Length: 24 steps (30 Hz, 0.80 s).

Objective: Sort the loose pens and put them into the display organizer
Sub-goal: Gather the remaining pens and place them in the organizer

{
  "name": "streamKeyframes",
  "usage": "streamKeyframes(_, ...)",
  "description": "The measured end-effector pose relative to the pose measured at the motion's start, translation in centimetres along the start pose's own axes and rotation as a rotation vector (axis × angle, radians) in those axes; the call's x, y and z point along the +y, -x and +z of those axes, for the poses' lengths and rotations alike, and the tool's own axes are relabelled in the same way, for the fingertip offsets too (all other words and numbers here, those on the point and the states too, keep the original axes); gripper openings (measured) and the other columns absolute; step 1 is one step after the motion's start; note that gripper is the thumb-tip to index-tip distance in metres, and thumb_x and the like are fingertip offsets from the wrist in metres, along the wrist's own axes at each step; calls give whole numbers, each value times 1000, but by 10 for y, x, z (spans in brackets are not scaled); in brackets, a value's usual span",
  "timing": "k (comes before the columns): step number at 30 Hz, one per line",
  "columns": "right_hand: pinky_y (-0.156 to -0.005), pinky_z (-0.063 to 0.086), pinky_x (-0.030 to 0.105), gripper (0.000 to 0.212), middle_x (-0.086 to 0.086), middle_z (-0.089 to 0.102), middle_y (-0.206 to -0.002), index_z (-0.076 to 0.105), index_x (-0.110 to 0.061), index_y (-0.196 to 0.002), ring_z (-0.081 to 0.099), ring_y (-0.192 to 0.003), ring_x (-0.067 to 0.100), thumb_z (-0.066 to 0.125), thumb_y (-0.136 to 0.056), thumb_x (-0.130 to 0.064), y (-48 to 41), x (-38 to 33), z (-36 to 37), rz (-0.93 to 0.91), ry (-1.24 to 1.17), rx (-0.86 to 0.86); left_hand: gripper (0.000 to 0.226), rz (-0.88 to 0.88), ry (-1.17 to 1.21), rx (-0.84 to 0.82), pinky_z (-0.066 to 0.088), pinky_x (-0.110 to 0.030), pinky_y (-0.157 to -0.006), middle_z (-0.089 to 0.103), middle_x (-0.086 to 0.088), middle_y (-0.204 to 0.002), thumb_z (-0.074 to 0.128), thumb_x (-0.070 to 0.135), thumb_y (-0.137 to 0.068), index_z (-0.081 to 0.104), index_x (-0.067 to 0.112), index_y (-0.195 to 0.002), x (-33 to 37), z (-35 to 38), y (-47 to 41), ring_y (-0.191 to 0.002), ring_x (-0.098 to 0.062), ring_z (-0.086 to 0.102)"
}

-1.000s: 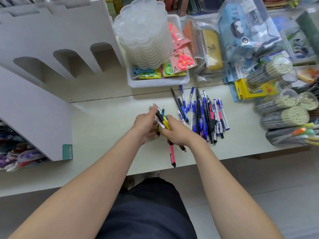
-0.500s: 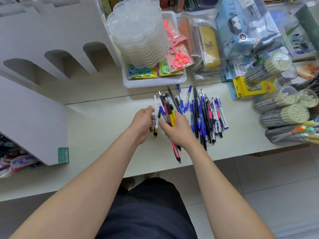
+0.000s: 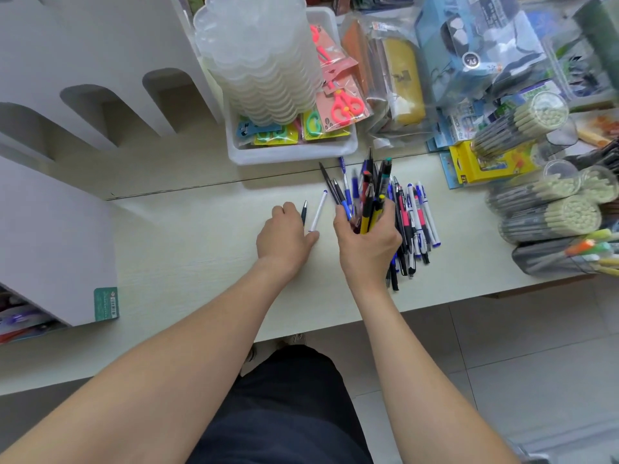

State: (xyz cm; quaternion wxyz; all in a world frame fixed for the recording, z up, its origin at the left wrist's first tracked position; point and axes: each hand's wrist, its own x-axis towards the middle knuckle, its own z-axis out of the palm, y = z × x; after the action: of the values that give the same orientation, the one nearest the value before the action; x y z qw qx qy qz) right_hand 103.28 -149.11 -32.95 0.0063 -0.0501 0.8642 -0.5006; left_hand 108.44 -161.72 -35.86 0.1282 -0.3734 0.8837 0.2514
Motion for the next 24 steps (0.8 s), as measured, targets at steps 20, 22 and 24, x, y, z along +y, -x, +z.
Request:
streamKeyframes(20, -58, 37, 19, 25, -5, 51, -70, 61, -9, -94, 45, -60, 16, 74, -99, -30, 1, 8, 64, -267, -116, -28, 21, -66, 836, 118, 42, -24, -76, 59, 4, -97, 38, 2, -101, 52, 17, -101, -50, -18, 29, -86, -10, 53)
streamKeyframes(22, -67, 42, 22, 20, -3, 58, -81, 65, -5, -102, 51, -70, 17, 71, -96, -22, 9, 28, 68, -319, -32, -104, 20, -78, 876, 101, 43, -31, -80, 58, 3, -98, 38, 4, -104, 52, 18, -104, -52, -17, 29, -89, -14, 54)
streamKeyframes(24, -70, 45, 33, 24, 4, 66, -89, 68, -2, -108, 57, -78, 24, 68, -88, -15, 12, 36, 73, -386, 57, -161, 20, -103, 917, 73, 42, -37, -76, 54, 2, -93, 39, 7, -105, 54, 22, -106, -52, -18, 30, -84, -19, 49)
